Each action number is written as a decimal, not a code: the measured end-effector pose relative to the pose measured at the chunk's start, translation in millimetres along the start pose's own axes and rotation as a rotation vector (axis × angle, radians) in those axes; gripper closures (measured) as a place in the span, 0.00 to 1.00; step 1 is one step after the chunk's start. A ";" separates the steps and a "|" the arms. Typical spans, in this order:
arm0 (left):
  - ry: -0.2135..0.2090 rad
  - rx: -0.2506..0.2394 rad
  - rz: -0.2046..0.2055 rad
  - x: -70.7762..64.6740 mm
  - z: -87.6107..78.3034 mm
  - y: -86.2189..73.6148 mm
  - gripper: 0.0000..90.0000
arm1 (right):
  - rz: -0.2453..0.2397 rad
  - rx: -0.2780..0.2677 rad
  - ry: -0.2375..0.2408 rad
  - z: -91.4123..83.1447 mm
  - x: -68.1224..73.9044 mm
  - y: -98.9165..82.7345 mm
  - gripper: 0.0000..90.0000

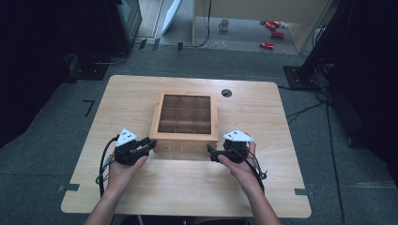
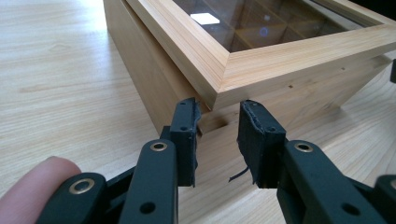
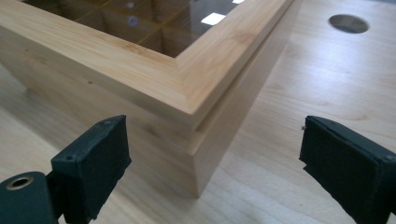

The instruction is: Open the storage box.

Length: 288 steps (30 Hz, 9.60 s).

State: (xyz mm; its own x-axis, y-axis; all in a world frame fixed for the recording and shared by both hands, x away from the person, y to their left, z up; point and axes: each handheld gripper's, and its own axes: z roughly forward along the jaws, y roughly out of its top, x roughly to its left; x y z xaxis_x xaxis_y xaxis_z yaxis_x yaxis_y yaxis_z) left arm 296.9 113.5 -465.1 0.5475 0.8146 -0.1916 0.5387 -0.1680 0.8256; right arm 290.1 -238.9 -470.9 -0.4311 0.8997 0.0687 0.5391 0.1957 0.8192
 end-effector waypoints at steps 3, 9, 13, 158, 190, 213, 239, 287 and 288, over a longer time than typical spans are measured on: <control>0.000 -0.007 0.004 -0.4 -1.2 2.7 0.76 | 0.012 -0.024 -0.031 -0.7 -1.0 -0.1 0.15; -0.006 -0.013 0.012 -1.3 -1.0 5.4 0.76 | 0.025 -0.065 -0.036 -0.4 -4.8 1.4 0.16; -0.008 -0.022 0.010 -2.2 -1.4 6.2 0.76 | 0.000 -0.091 -0.050 0.2 -3.0 1.8 0.16; 0.128 0.182 0.069 27.7 -6.1 -60.5 0.18 | -0.003 -0.366 0.053 103.4 -89.5 148.3 0.64; 0.123 0.182 0.078 26.7 -5.2 -60.4 0.19 | 0.177 -0.304 -0.034 138.4 -103.5 165.1 0.74; 0.132 0.187 0.090 24.8 -5.6 -61.2 0.19 | 0.167 -0.230 -0.033 101.3 -91.8 153.6 0.15; 0.162 0.204 0.127 20.2 -3.6 -61.5 0.19 | 0.076 -0.175 -0.080 8.9 -94.7 59.4 0.09; 0.166 0.204 0.126 20.2 -3.0 -61.1 0.19 | 0.172 0.091 -0.195 -92.1 -100.4 -117.3 0.09; 0.166 0.204 0.125 20.1 -3.0 -61.1 0.19 | 0.170 0.096 -0.200 -92.4 -100.3 -118.3 0.09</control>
State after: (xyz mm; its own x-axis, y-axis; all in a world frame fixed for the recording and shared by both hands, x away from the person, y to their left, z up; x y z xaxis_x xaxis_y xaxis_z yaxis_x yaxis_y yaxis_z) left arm 273.1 141.8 -517.9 0.5148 0.8573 0.0086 0.6002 -0.3676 0.7104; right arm 202.7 -388.4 -522.1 -0.1828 0.9800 0.0790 0.6617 0.0632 0.7471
